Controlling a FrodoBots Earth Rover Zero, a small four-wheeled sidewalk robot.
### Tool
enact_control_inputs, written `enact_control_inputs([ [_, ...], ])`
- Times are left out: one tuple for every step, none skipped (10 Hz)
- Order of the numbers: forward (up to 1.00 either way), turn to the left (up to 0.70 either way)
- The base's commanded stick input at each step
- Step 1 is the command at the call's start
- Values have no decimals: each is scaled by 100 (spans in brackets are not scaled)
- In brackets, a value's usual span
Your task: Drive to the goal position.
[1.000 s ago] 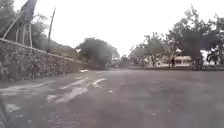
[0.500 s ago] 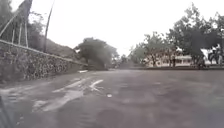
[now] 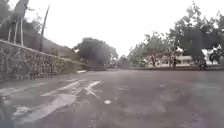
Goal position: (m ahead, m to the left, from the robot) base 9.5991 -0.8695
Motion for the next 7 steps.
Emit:
enact_control_inputs([
  [70,0],
  [70,0],
  [70,0],
  [70,0],
  [70,0],
  [70,0],
  [70,0],
])
